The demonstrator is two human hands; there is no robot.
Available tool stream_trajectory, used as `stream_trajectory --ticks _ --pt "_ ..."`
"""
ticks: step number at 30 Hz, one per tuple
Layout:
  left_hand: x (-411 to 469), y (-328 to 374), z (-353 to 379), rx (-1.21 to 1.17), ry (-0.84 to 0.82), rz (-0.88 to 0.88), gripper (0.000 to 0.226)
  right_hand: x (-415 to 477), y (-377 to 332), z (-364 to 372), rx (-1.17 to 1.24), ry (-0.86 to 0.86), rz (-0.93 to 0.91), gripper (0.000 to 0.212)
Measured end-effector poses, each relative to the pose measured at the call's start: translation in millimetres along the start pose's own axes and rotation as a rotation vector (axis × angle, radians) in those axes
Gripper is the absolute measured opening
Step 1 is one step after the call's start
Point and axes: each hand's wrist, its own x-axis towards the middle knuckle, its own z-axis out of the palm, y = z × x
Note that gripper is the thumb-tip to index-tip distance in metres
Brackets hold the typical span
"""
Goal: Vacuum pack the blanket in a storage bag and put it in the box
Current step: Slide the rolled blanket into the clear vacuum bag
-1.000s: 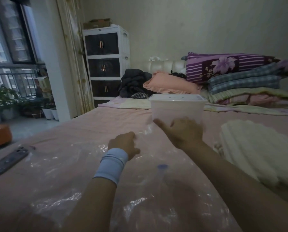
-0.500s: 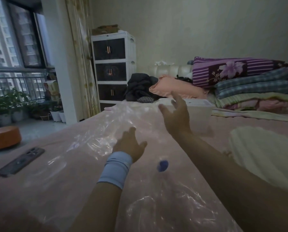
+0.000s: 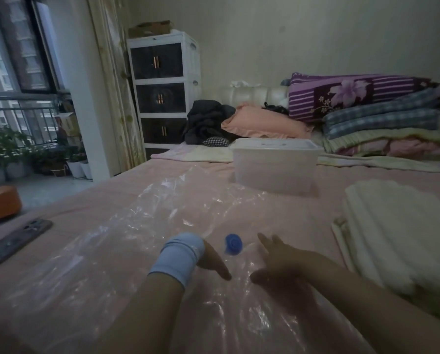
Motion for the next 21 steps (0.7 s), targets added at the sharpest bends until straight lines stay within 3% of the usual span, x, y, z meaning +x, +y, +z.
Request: stream_trajectory --ticks 2,4,8,10,13,15,17,21 --pt "27.2 -6.8 13.0 -0.014 0.063 -0.005 0.107 4.0 2.3 -2.4 0.105 0.092 -0.004 0.128" --pt "50.6 -18.3 20.1 -0.064 0.252 -0.059 0.117 6.1 3.4 -3.6 0.056 0.19 -0.035 0.113" --pt "65.3 -30.1 10.5 -0.027 0.724 -0.128 0.084 -1.3 -1.0 -8.6 -0.11 0.26 -0.047 0.082" --pt "56.1 -20.8 0.4 0.028 0.813 -0.164 0.066 -5.5 -3.5 -8.7 -0.179 0.283 0.042 0.075" --pt "44.3 0.5 -8.9 -0.023 0.581 -0.116 0.061 -9.6 -3.2 -9.5 -0.185 0.355 0.197 0.064" --pt "39.3 12.7 -3.8 -0.029 0.28 0.037 0.066 -7.4 -3.0 -6.4 -0.098 0.332 0.168 0.06" --pt "35.8 17.4 7.9 -0.01 0.063 0.118 0.086 -0.3 -1.5 -2.1 -0.056 0.275 0.108 0.061" --pt "52.5 13.3 30.7 -0.003 0.18 0.148 0.129 5.2 5.1 -0.8 0.099 0.119 -0.038 0.092"
